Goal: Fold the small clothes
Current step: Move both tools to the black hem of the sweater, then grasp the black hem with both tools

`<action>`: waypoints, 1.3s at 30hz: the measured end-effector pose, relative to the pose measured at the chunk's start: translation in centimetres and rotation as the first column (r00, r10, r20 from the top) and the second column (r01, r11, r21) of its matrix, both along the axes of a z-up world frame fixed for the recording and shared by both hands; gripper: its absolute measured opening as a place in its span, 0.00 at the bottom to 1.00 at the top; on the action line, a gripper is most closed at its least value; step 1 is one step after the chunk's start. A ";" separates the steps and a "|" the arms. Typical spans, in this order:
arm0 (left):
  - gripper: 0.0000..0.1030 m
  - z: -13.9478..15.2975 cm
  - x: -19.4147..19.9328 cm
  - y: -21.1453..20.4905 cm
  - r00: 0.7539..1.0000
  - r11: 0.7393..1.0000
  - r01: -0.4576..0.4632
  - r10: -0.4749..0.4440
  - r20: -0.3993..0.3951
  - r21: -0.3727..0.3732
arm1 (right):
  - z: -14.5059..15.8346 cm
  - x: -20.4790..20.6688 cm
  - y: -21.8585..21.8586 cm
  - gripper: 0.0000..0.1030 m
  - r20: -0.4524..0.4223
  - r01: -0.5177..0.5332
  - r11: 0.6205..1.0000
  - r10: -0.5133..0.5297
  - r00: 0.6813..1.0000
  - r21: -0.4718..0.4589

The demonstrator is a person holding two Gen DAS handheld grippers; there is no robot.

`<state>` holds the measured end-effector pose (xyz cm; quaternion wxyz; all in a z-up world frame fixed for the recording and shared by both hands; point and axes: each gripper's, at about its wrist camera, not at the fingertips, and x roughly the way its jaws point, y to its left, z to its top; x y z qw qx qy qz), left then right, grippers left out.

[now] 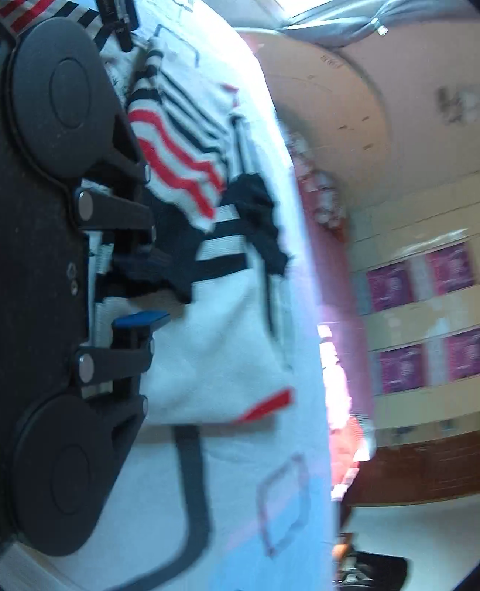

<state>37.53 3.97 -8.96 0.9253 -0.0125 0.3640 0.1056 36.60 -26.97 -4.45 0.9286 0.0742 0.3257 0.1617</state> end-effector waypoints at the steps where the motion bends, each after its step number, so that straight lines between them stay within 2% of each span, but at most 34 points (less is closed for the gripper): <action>1: 0.66 -0.5 -0.3 0.1 1.000 1.000 0.008 -0.008 -0.011 0.005 | -1.1 0.6 0.3 0.24 -0.077 -0.032 0.999 0.029 0.997 -0.041; 2: 0.67 -0.5 -0.6 0.4 1.000 1.000 0.008 -0.008 0.000 -0.004 | -1.7 0.5 0.4 0.24 -0.080 -0.054 0.997 0.048 0.996 -0.063; 4: 0.68 0.0 -0.9 0.6 1.000 1.000 0.009 -0.009 -0.017 -0.020 | -0.7 -0.3 0.3 0.24 -0.070 -0.051 0.993 0.044 0.997 -0.105; 6: 0.68 0.4 -2.1 0.7 1.000 0.999 0.025 -0.026 -0.018 -0.035 | 0.7 -1.9 -1.0 0.27 -0.044 -0.036 0.998 0.033 0.998 -0.056; 8: 0.68 0.5 -4.0 0.9 0.998 0.997 0.055 -0.056 -0.021 -0.050 | 1.6 -4.4 -2.8 0.35 -0.049 -0.025 1.000 0.025 0.998 0.005; 11: 0.68 0.4 -8.1 1.3 0.995 0.991 0.096 -0.099 -0.022 -0.090 | 1.7 -9.2 -5.4 0.36 -0.073 -0.004 0.998 0.008 0.997 0.060; 17: 0.67 0.0 -15.9 3.3 0.991 0.969 0.128 -0.136 -0.020 -0.210 | -0.2 -19.2 -9.1 0.37 -0.184 0.147 0.986 -0.130 0.974 0.080; 22: 0.67 0.1 -19.8 3.5 0.979 0.952 0.190 -0.203 -0.028 -0.241 | -1.5 -24.7 -9.8 0.37 -0.263 0.254 0.950 -0.202 0.944 0.182; 36: 0.67 0.4 -25.2 3.4 0.963 0.912 0.257 -0.270 0.004 -0.319 | -1.8 -30.7 -7.2 0.38 -0.287 0.307 0.913 -0.228 0.930 0.270; 39: 0.67 0.3 -25.5 3.6 0.956 0.882 0.277 -0.292 0.021 -0.382 | -1.9 -31.4 -7.0 0.42 -0.281 0.306 0.911 -0.228 0.932 0.277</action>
